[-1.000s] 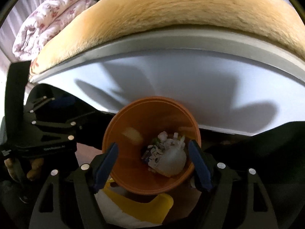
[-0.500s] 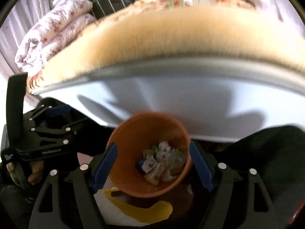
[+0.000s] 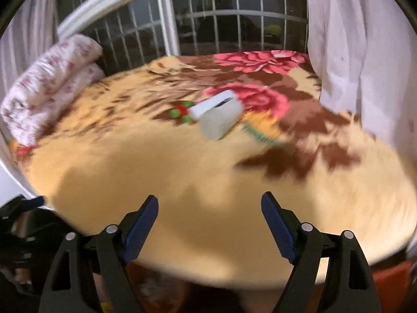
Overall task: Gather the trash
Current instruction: 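Move both grippers back toward the remaining items on the bed, then grasp the orange toy dinosaur with the right gripper while the left gripper grasps the white deodorant bottle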
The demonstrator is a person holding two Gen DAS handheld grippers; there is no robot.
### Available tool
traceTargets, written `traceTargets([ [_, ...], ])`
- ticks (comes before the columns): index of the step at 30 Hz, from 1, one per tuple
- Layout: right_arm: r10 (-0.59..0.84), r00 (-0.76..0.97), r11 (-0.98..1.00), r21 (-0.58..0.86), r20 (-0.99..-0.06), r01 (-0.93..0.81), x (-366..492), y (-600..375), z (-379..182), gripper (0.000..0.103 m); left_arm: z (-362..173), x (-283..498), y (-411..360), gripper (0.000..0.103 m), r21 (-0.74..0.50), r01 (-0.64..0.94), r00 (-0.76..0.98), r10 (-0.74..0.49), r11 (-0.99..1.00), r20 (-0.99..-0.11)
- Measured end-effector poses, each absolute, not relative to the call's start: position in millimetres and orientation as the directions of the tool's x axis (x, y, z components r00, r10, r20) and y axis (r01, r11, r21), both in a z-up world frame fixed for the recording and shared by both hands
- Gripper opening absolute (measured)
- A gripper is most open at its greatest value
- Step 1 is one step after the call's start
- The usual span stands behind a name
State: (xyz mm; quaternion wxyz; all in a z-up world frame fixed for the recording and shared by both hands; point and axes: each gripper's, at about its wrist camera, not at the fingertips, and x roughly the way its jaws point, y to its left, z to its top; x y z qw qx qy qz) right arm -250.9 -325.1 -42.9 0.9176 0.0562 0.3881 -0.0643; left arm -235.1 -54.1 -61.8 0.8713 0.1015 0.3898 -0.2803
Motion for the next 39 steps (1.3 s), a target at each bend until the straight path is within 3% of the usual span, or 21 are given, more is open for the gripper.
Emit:
traceTargets([
  [7,-0.119,0.6,0.989,-0.038,-0.791,0.146,-165,-390,-60,0.079,-57,-206,-72,0.082,-0.066,0.567,0.512,-0.415,0.821,-0.752],
  [14,-0.088,0.532,0.994,-0.111,-0.842,-0.01,-104,-400,-88,0.079,-56,-186,-94,0.082,-0.054,0.58,0.5,-0.408,0.813,-0.764],
  [18,0.016,0.47,0.999,-0.008,-0.883,-0.048,-80,-412,-103,0.054,-56,-180,-105,0.082,-0.055,0.582,0.492,-0.405,0.812,-0.771],
  [19,0.032,0.477,0.999,0.012,-0.878,-0.044,-80,-415,-103,0.049,-56,-180,-108,0.082,-0.055,0.585,0.49,-0.406,0.809,-0.771],
  [25,0.034,0.564,0.998,0.061,-0.825,0.03,-107,-422,-89,0.048,-44,-170,-151,0.082,-0.049,0.654,0.472,-0.459,0.755,-0.753],
  [32,0.01,0.754,0.969,0.192,-0.657,0.154,-215,-433,-49,0.048,-28,-138,-251,0.087,-0.042,0.756,0.429,-0.544,0.653,-0.721],
  [39,-0.046,0.807,0.938,0.252,-0.589,0.237,-307,-442,-52,0.048,-50,-101,-336,0.087,0.09,0.775,0.445,-0.439,0.625,-0.781],
])
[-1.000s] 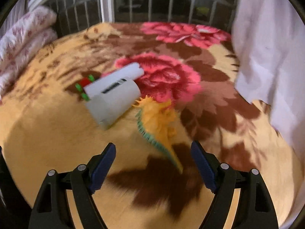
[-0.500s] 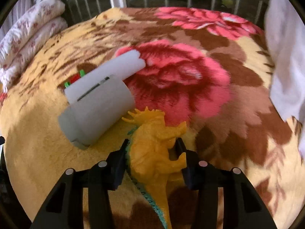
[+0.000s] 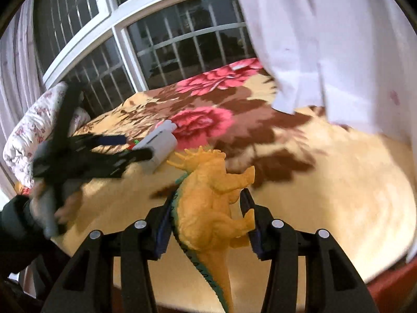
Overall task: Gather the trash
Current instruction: 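Grasp the orange toy dinosaur with the right gripper while the left gripper grasps the white deodorant bottle, then carry dinosaur and bottle over the orange bucket and open both grippers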
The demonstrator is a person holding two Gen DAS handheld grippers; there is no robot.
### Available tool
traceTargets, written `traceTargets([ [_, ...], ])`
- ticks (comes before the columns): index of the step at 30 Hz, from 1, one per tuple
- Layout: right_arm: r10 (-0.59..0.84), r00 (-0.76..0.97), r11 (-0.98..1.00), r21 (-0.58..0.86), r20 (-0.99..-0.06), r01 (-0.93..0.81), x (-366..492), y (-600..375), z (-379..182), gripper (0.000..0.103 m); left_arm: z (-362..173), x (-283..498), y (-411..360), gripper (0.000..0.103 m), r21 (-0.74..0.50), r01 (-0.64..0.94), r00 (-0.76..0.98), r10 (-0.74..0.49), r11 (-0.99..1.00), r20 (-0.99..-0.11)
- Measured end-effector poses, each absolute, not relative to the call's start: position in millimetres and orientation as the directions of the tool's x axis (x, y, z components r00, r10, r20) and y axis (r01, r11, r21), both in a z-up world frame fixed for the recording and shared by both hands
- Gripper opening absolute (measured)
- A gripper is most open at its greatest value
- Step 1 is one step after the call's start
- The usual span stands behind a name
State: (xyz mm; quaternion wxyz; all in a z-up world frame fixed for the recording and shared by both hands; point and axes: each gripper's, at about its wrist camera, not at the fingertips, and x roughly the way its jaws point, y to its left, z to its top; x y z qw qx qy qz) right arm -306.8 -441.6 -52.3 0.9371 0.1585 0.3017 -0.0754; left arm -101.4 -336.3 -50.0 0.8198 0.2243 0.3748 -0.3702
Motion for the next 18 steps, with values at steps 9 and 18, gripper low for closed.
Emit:
traceTargets([
  [9,-0.027,0.822,0.918,0.311,-0.569,0.245,-338,-438,-70,0.048,-103,-65,-379,0.047,0.173,0.76,0.421,-0.273,0.626,-0.865],
  [18,0.031,0.83,0.905,0.369,-0.556,0.214,-335,-414,-73,0.048,-61,-90,-332,0.046,0.066,0.768,0.426,-0.432,0.636,-0.795],
])
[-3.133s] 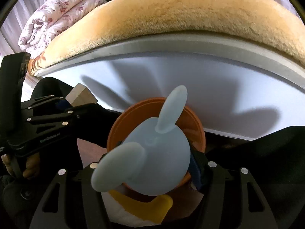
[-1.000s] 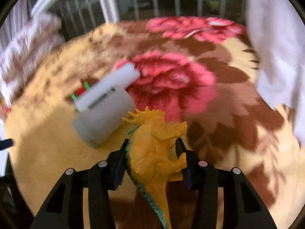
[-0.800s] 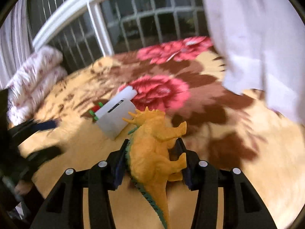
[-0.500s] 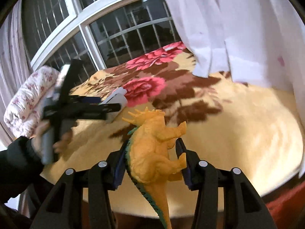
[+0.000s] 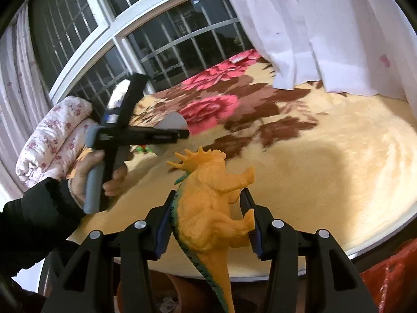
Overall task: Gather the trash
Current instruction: 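Carry dinosaur and bottle over the orange bucket and open both grippers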
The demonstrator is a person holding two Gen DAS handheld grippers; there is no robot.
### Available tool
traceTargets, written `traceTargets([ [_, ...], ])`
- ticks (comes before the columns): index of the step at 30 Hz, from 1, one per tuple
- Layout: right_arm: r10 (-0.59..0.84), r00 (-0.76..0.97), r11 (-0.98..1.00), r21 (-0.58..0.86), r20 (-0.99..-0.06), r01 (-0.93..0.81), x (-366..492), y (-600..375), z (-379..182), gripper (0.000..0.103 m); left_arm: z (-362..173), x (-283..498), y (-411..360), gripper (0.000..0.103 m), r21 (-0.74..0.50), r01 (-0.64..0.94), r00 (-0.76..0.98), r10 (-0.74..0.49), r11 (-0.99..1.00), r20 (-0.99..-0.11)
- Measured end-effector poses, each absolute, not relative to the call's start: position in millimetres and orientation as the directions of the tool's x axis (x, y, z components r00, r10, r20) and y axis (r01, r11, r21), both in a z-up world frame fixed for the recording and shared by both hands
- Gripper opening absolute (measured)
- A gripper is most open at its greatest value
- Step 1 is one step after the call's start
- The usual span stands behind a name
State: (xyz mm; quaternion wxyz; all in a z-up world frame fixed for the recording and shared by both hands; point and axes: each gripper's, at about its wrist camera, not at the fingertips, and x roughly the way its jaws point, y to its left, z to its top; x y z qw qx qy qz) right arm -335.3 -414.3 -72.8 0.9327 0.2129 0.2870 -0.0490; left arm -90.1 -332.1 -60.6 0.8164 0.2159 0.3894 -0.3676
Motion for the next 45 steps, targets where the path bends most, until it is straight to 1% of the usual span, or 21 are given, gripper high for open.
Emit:
traceTargets([
  [4,0.052,0.833,0.911,0.368,-0.551,0.187,-333,-391,-65,0.048,-16,-133,-277,0.046,0.027,0.781,0.446,-0.528,0.624,-0.723],
  [8,0.101,0.828,0.926,0.356,-0.551,0.123,-332,-348,-59,0.048,14,-192,-202,0.046,0.048,0.764,0.513,-0.561,0.644,-0.649],
  [11,0.146,0.814,0.934,0.349,-0.563,0.074,-335,-314,-61,0.048,17,-223,-153,0.046,0.073,0.737,0.565,-0.554,0.672,-0.611],
  [16,0.186,0.772,0.948,0.318,-0.608,0.023,-342,-263,-70,0.048,-5,-266,-90,0.046,0.127,0.67,0.636,-0.477,0.731,-0.607],
  [19,0.192,0.752,0.957,0.289,-0.631,-0.002,-347,-236,-76,0.048,-25,-283,-63,0.046,0.102,0.668,0.609,-0.464,0.737,-0.643],
  [22,0.222,0.729,0.953,0.301,-0.647,-0.023,-352,-216,-83,0.048,-49,-294,-44,0.046,0.07,0.672,0.569,-0.453,0.737,-0.686],
  [26,0.232,0.697,0.956,0.291,-0.679,-0.034,-357,-196,-98,0.048,-87,-304,-30,0.046,0.074,0.673,0.534,-0.414,0.736,-0.737],
  [31,0.239,0.639,0.961,0.272,-0.731,-0.049,-363,-174,-124,0.048,-129,-300,-24,0.046,0.01,0.682,0.449,-0.408,0.732,-0.795],
  [34,0.221,0.59,0.969,0.244,-0.777,-0.043,-361,-163,-150,0.048,-151,-297,-28,0.046,-0.002,0.687,0.417,-0.396,0.727,-0.818],
  [40,0.192,0.486,0.977,0.214,-0.852,-0.011,-344,-152,-203,0.048,-198,-270,-37,0.046,-0.001,0.651,0.344,-0.296,0.759,-0.891],
  [45,0.211,0.447,0.973,0.228,-0.869,-0.016,-335,-149,-217,0.048,-206,-264,-35,0.046,0.003,0.632,0.329,-0.264,0.775,-0.907],
])
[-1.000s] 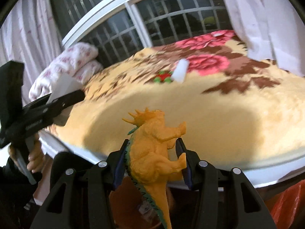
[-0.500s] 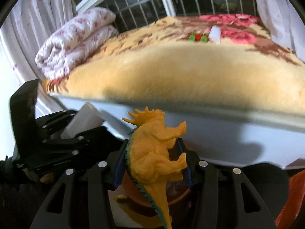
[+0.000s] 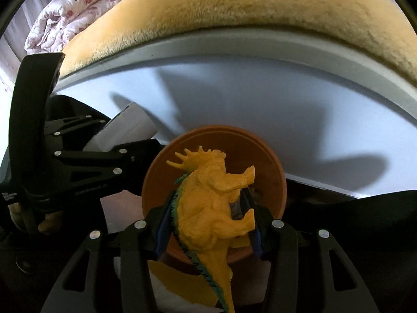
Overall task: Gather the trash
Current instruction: 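Carry dinosaur and bottle over the orange bucket and open both grippers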
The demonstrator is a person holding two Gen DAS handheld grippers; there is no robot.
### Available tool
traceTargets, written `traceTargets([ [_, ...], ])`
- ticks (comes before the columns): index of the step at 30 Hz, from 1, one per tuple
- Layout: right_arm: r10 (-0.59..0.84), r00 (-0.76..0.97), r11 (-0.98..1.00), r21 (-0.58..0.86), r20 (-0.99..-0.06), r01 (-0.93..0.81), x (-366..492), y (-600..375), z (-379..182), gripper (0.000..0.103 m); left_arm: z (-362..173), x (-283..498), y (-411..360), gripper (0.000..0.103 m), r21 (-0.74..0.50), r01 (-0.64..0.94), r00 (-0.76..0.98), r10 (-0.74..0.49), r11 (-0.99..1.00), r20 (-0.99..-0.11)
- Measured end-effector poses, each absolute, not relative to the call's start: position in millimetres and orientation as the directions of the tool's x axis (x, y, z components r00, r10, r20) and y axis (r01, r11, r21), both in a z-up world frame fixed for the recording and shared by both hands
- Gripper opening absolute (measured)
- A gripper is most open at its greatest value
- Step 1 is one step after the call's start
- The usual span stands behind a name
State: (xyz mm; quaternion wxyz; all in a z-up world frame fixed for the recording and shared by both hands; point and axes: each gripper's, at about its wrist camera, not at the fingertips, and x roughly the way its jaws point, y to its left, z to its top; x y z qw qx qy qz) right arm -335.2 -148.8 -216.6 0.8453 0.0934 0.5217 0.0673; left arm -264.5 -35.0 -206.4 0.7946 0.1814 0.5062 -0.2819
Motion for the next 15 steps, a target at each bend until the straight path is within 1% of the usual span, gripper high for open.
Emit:
traceTargets([
  [5,0.209,0.416,0.974,0.228,-0.885,-0.006,-333,-149,-225,0.048,-214,-262,-38,0.046,0.018,0.626,0.312,-0.23,0.78,-0.922],
  [11,0.213,0.394,0.973,0.231,-0.894,-0.003,-328,-147,-229,0.049,-219,-256,-35,0.046,0.006,0.621,0.292,-0.224,0.784,-0.93],
  [12,0.214,0.39,0.973,0.231,-0.896,-0.003,-327,-147,-230,0.049,-219,-256,-35,0.049,0.01,0.622,0.293,-0.221,0.783,-0.93],
  [13,0.21,0.383,0.974,0.228,-0.9,0.002,-326,-148,-232,0.049,-220,-256,-36,0.055,0.018,0.625,0.291,-0.212,0.781,-0.933],
  [14,0.206,0.377,0.974,0.226,-0.903,0.007,-326,-148,-233,0.051,-221,-254,-41,0.074,0.026,0.623,0.293,-0.202,0.782,-0.935],
  [15,0.202,0.374,0.974,0.224,-0.905,0.016,-325,-149,-234,0.059,-219,-255,-43,0.084,0.035,0.621,0.298,-0.194,0.783,-0.934],
])
